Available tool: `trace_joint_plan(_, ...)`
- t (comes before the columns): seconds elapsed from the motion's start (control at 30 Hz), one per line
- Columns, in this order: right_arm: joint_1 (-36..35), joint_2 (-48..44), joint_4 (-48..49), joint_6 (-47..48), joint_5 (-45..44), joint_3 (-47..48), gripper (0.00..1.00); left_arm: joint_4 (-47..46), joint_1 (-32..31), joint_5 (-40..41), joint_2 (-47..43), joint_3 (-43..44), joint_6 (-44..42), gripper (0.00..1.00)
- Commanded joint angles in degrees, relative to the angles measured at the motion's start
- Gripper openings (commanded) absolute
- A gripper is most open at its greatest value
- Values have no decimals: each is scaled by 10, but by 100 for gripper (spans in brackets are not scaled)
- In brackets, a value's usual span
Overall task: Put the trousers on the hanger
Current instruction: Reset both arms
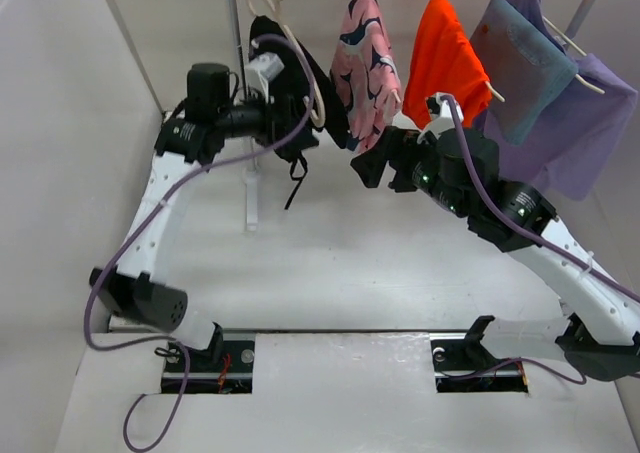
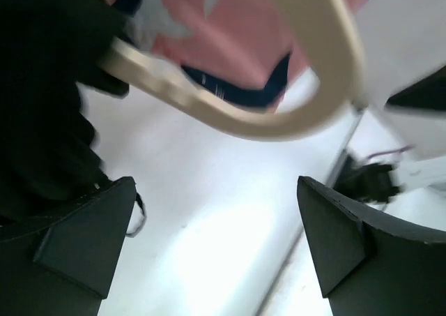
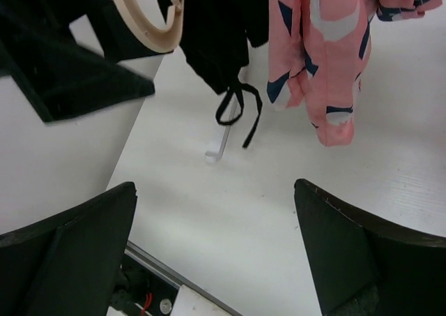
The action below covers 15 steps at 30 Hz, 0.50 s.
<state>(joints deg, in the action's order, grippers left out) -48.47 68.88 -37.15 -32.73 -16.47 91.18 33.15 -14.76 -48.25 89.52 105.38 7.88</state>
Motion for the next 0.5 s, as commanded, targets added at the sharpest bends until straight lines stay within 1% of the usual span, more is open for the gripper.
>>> trace_joint_plan(0.0, -5, -32, 8, 14, -8, -22, 99, -6, -22, 104, -142, -118, -160, 100)
trace_joint_plan(0.07, -5, -41, 2, 14, -20, -41, 99, -16, -22, 131, -192, -165, -195, 100)
trace_joint_plan(0.1, -5, -46, 2, 14, -20, -68, 99, -16, -22, 144, -216, -201, -224, 100)
trace_joint_plan(0.13, -5, -59, 2, 5, -28, -85, 99, -26, -22, 168, -271, -223, -225, 100)
trace_joint_plan(0.17, -5, -66, -5, -7, -45, -105, 99, -33, -22, 239, -302, -248, -225, 100)
trace_joint_plan(0.2, 0, -75, -10, -23, -54, -151, 99, -43, -22, 290, -334, -305, -219, 100)
trace_joint_plan(0.23, 0, -98, -10, -53, -62, -178, 99, -64, -22, 349, -400, -338, -192, 100)
trace_joint_plan(0.27, 6, -111, -10, -69, -69, -208, 99, -72, -22, 471, -432, -371, -182, 100)
trace_joint_plan(0.3, 12, -125, -10, -86, -82, -237, 99, -79, -22, 525, -459, -403, -174, 100)
trace_joint_plan(0.33, 31, -153, -10, -103, -82, -297, 99, -92, -22, 569, -501, -469, -174, 100)
trace_joint_plan(0.37, 45, -167, -10, -128, -88, -326, 99, -101, -17, 605, -515, -502, -174, 100)
trace_joint_plan(0.4, 61, -182, -4, -137, -88, -355, 99, -116, -17, 649, -523, -538, -193, 100)
trace_joint_plan(0.43, 92, -196, 7, -145, -88, -409, 99, -137, -11, 672, -523, -575, -204, 100)
trace_joint_plan(0.47, 108, -222, 13, -151, -88, -434, 99, -191, -11, 700, -529, -642, -204, 100)
